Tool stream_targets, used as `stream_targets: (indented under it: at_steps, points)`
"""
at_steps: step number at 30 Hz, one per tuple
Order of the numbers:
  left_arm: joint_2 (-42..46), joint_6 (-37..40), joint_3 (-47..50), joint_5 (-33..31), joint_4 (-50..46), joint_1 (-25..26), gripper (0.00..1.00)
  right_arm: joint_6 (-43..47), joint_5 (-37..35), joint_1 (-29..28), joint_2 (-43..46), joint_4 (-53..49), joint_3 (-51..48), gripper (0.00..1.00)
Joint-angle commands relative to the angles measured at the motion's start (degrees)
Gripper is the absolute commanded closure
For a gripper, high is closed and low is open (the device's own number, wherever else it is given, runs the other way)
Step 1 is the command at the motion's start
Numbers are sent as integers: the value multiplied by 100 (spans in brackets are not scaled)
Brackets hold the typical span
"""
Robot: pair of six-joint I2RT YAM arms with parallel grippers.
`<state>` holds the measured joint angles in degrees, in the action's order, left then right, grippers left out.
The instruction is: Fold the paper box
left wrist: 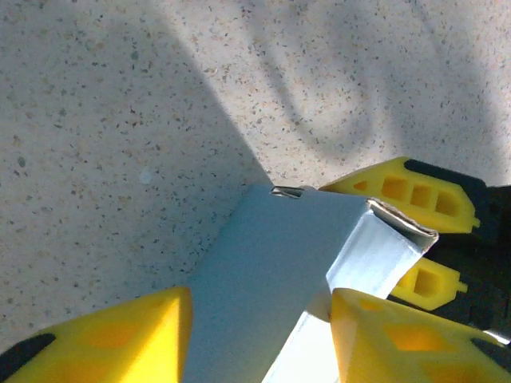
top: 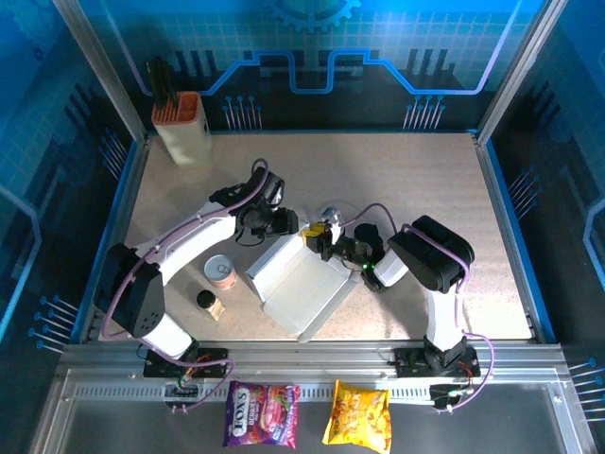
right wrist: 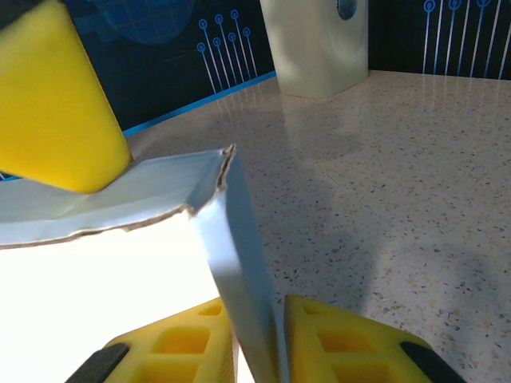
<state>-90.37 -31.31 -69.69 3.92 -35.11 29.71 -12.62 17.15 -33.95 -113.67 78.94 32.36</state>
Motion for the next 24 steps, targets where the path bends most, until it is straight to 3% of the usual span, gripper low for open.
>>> stream_targets:
  at_steps: [1, 5, 24]
  points:
    - [18, 35, 172, 123, -154, -12, 57, 58, 26, 56, -46, 253, 108, 77]
    - [-101, 10, 208, 260, -120, 3, 63, 0, -1, 56, -51, 253, 202, 79]
    - [-175, -15, 214, 536, -48, -4, 63, -74, -195, -32, -344, 151, 506, 79]
